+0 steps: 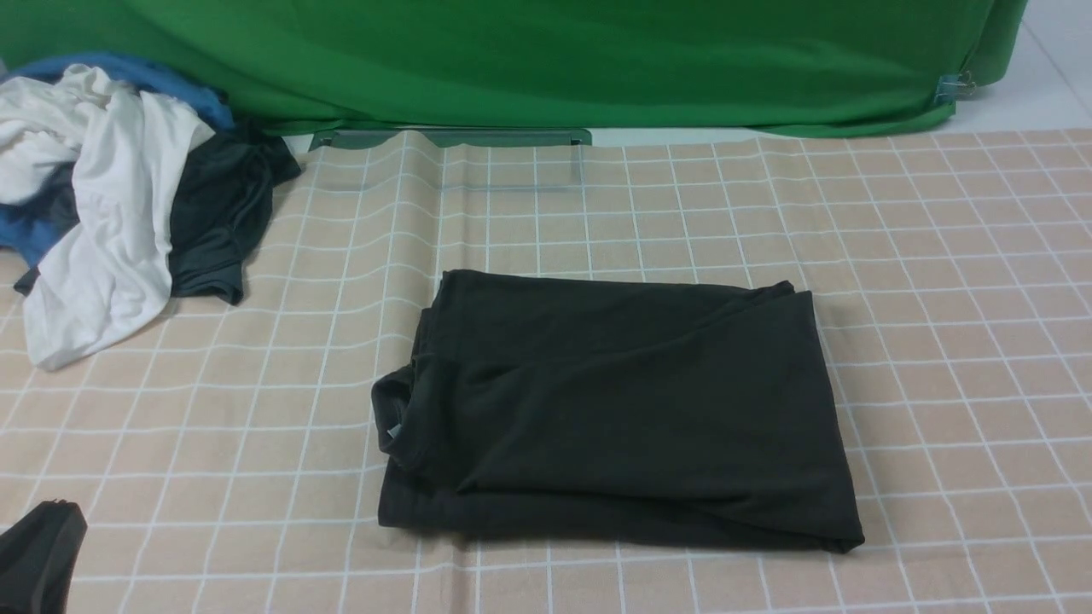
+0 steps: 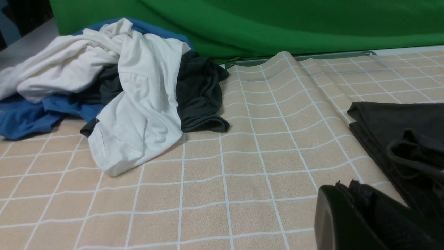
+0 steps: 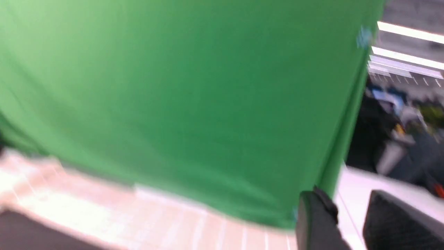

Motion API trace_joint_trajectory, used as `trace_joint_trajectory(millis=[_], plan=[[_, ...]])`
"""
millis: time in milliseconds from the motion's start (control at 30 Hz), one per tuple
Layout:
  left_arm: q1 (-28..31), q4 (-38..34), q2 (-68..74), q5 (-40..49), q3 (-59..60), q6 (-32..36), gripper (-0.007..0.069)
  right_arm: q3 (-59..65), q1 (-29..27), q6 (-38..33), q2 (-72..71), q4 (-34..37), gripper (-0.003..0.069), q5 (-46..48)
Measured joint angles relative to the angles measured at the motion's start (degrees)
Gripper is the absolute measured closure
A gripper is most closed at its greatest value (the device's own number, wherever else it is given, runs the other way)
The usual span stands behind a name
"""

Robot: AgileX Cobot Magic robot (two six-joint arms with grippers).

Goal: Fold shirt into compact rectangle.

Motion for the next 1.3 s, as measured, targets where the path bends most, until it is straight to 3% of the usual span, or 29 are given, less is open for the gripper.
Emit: trace_joint_trajectory(millis=[267,1300], plan=[[0.0,0.0,0.0,0.1,0.0,0.0,0.0602,16.9,-5.9,-0.8,-2.3,-0.3,0.0408,2.6],[0.0,0.2,0.0,0.2,0.0,0.2,0.0602,17.5,-5.6,-0.6,-2.7,-0.3,0.0408,3.2]])
